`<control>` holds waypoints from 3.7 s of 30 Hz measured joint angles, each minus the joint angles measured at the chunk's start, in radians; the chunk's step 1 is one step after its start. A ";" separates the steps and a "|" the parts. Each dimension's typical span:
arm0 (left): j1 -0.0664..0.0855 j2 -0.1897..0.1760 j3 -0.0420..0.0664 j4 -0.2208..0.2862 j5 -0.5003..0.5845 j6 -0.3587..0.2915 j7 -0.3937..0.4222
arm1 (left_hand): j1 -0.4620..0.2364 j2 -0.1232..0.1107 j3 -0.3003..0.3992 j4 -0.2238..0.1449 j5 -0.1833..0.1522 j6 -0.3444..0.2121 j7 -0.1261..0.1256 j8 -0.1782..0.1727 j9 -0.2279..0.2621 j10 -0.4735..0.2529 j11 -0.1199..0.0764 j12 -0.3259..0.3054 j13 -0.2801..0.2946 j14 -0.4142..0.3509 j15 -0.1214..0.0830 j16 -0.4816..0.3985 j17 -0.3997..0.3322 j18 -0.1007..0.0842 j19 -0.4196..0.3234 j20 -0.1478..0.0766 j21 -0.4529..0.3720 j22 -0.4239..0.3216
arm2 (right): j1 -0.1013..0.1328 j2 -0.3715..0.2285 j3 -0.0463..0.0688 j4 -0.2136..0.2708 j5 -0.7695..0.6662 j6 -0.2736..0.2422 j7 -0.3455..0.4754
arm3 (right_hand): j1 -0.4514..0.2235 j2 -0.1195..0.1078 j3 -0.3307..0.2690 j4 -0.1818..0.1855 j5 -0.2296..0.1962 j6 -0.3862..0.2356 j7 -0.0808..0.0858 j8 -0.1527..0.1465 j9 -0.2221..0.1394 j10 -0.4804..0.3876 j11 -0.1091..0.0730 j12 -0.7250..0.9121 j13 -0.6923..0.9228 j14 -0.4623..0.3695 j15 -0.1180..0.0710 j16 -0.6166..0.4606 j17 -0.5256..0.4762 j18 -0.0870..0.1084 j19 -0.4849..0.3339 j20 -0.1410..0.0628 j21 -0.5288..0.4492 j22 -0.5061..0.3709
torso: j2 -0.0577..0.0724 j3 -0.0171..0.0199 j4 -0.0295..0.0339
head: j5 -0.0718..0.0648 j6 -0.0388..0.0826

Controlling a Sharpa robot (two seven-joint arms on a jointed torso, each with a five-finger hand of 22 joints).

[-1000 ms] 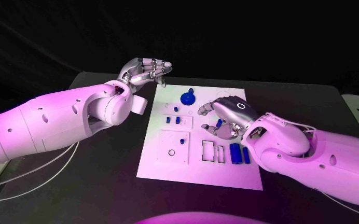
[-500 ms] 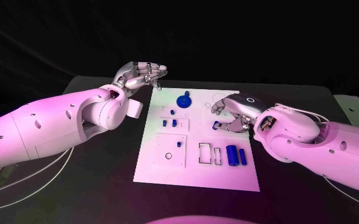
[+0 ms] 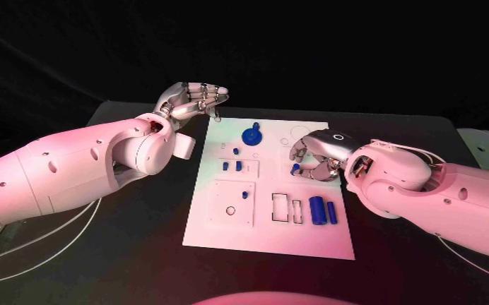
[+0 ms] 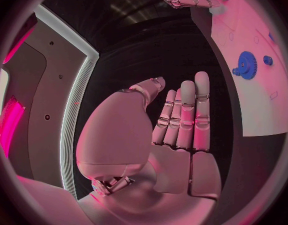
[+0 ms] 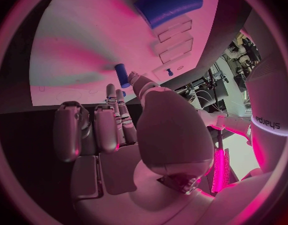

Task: Assemble the parts on the task board

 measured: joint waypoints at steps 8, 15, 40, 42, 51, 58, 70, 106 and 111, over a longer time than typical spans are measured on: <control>0.001 0.000 0.000 0.002 0.000 0.000 0.000 | 0.000 0.000 0.000 0.000 0.000 0.000 0.000 0.000 0.000 0.000 0.000 0.001 0.000 0.000 0.000 0.003 0.000 0.000 0.000 0.000 0.000 0.000 | -0.002 0.014 -0.002 -0.011 0.008 0.011 0.005 | 0.015 0.015 0.079 0.018 -0.032 0.061 -0.007 0.019 0.000 0.073 -0.008 0.000 -0.005 0.000 -0.007 0.025 0.019 0.000 -0.004 -0.004 0.063 0.000 | 0.000 0.0006 -0.0008 | 0.001 -0.002; 0.001 -0.001 0.000 0.002 0.000 0.000 -0.001 | 0.000 0.000 0.000 0.000 0.000 0.000 0.000 0.000 0.000 0.000 0.000 0.004 0.000 0.000 0.000 0.004 0.000 0.000 0.000 0.000 0.000 0.000 | -0.006 0.019 -0.002 -0.019 0.013 0.020 0.008 | 0.020 0.011 0.103 0.022 -0.035 0.071 -0.009 0.019 0.000 0.092 -0.012 -0.006 -0.008 0.000 -0.007 0.029 0.024 0.000 0.000 -0.007 0.070 0.000 | -0.001 0.0012 0.0002 | 0.000 -0.005; 0.002 -0.001 0.000 0.003 0.000 0.006 -0.002 | 0.000 0.000 0.000 0.000 0.000 0.000 0.000 0.000 0.000 0.000 0.000 0.007 0.000 0.000 0.000 0.004 -0.001 0.000 0.000 0.000 0.000 -0.001 | -0.017 0.004 -0.003 0.006 0.005 -0.027 0.007 | 0.051 0.012 0.202 -0.031 -0.084 0.115 -0.020 0.049 0.013 0.174 -0.026 -0.046 -0.005 0.000 -0.021 0.064 0.056 -0.011 -0.004 -0.018 0.123 0.001 | -0.002 0.0012 -0.0004 | 0.011 -0.014; 0.002 -0.001 0.000 0.003 0.000 0.006 -0.002 | 0.000 0.000 0.000 0.000 0.000 0.000 0.000 0.000 0.000 0.000 0.000 0.007 0.000 0.000 0.000 0.004 -0.001 0.000 0.000 0.000 0.000 -0.001 | -0.016 -0.003 -0.002 0.016 0.006 -0.044 0.009 | 0.055 0.015 0.209 -0.038 -0.085 0.119 -0.018 0.050 0.013 0.179 -0.032 -0.051 -0.005 0.000 -0.021 0.064 0.057 -0.011 -0.003 -0.018 0.123 0.000 | -0.002 0.0011 -0.0004 | 0.012 -0.015; 0.002 0.002 0.000 -0.002 0.000 0.007 -0.002 | 0.004 0.004 0.000 0.000 0.000 0.000 0.000 0.000 0.000 0.000 0.000 0.007 0.000 0.000 0.000 0.004 -0.001 0.000 0.000 0.000 0.000 -0.001 | 0.001 -0.042 0.011 0.089 0.017 -0.121 0.025 | 0.058 0.018 0.213 -0.042 -0.083 0.119 -0.018 0.053 0.013 0.180 -0.032 -0.055 -0.005 0.000 -0.021 0.064 0.057 -0.011 0.000 -0.021 0.128 0.000 | -0.003 0.0006 -0.0004 | 0.016 -0.015; 0.002 0.006 0.000 -0.004 0.000 0.008 -0.002 | 0.004 0.004 0.000 0.000 0.000 0.000 0.000 0.000 0.000 -0.004 0.004 0.007 0.000 0.000 0.000 0.004 -0.001 0.000 0.000 0.000 0.000 -0.001 | 0.004 -0.027 0.014 0.143 0.034 -0.163 0.039 | 0.059 0.016 0.213 -0.042 -0.082 0.119 -0.018 0.053 0.013 0.180 -0.031 -0.055 -0.004 0.000 -0.021 0.068 0.057 -0.011 0.000 -0.021 0.128 0.000 | -0.003 0.0006 -0.0004 | 0.019 -0.012; 0.002 0.015 0.000 -0.006 0.000 0.010 -0.001 | 0.004 0.004 0.000 0.000 0.000 0.000 0.000 0.000 0.000 -0.004 0.004 0.007 0.000 0.000 0.000 0.004 -0.002 0.000 0.000 0.000 0.000 -0.001 | -0.050 0.103 0.006 0.165 0.060 -0.188 0.068 | 0.059 0.016 0.213 -0.042 -0.078 0.118 -0.018 0.050 0.013 0.183 -0.028 -0.058 -0.004 0.000 -0.021 0.068 0.057 -0.011 0.000 -0.021 0.128 0.000 | -0.002 -0.0009 0.0015 | 0.031 -0.018; 0.002 0.019 0.000 -0.008 0.000 0.012 -0.002 | 0.004 0.004 0.000 0.000 0.000 0.000 0.000 0.000 0.000 -0.003 0.004 0.011 -0.001 0.000 0.000 0.008 -0.003 0.000 0.000 0.000 0.000 -0.002 | -0.147 0.234 -0.020 0.042 -0.031 -0.106 0.042 | 0.048 0.017 0.218 -0.048 -0.066 0.112 -0.015 0.053 0.020 0.183 -0.027 -0.068 0.000 0.000 -0.021 0.068 0.055 -0.009 0.000 -0.021 0.128 0.000 | -0.001 0.0012 -0.0006 | 0.060 -0.035; 0.002 0.019 0.000 -0.008 0.000 0.012 -0.002 | 0.004 0.004 0.000 0.000 0.000 0.000 0.000 0.000 0.000 -0.004 0.004 0.011 -0.001 0.000 0.000 0.008 -0.003 0.000 0.000 0.000 0.000 -0.002 | -0.148 0.239 -0.020 0.040 -0.037 -0.100 0.026 | 0.048 0.017 0.218 -0.048 -0.066 0.111 -0.013 0.053 0.031 0.183 -0.027 -0.068 0.000 0.000 -0.021 0.068 0.055 -0.009 0.000 -0.021 0.128 0.000 | -0.001 0.0005 -0.0012 | 0.060 -0.035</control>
